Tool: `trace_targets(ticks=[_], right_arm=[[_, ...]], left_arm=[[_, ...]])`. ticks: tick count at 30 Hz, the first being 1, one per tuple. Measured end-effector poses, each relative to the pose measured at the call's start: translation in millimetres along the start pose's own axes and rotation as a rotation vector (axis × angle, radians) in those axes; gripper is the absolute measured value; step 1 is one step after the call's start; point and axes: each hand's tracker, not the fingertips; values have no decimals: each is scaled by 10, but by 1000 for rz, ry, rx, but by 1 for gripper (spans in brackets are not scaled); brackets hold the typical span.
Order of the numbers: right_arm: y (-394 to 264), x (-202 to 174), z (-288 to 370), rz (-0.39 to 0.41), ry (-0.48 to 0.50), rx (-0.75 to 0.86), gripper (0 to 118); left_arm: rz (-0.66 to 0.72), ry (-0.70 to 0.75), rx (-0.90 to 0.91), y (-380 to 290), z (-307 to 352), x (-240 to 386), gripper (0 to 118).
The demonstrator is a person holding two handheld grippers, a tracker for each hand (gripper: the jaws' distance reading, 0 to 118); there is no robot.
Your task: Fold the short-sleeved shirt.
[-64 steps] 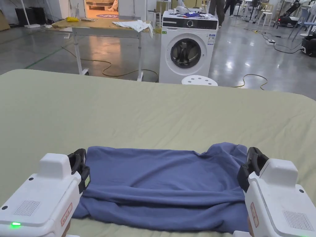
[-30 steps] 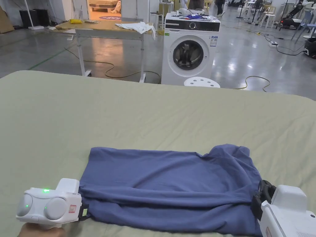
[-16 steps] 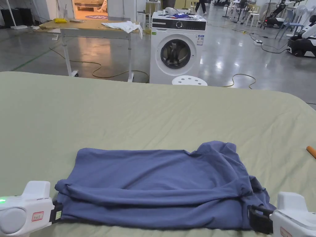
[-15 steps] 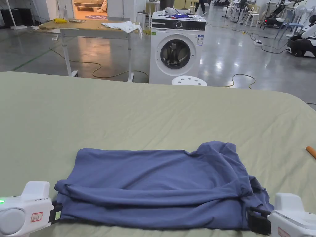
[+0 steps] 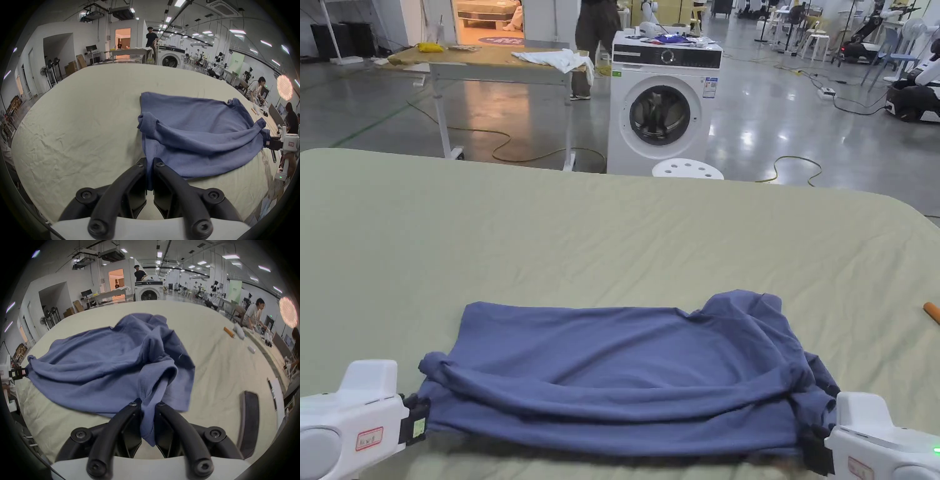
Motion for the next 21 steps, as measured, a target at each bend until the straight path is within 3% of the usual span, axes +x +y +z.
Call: trace_targets(ticks=[4,10,17,21], right_arm=[[135,-48,354,51,-27,21,9],[125,-35,906,62,3,43,9],[-443,-143,1032,105,23,-70,9],[-782,-216,918,127,-31,-144,10]], left_arm=[[-17,-3,59,105,246,-12,1],[13,-8,89,29,659,-137,1],[76,-9,-40,-596,734,-287,1],[110,-2,-113,-993,641,-322,1]])
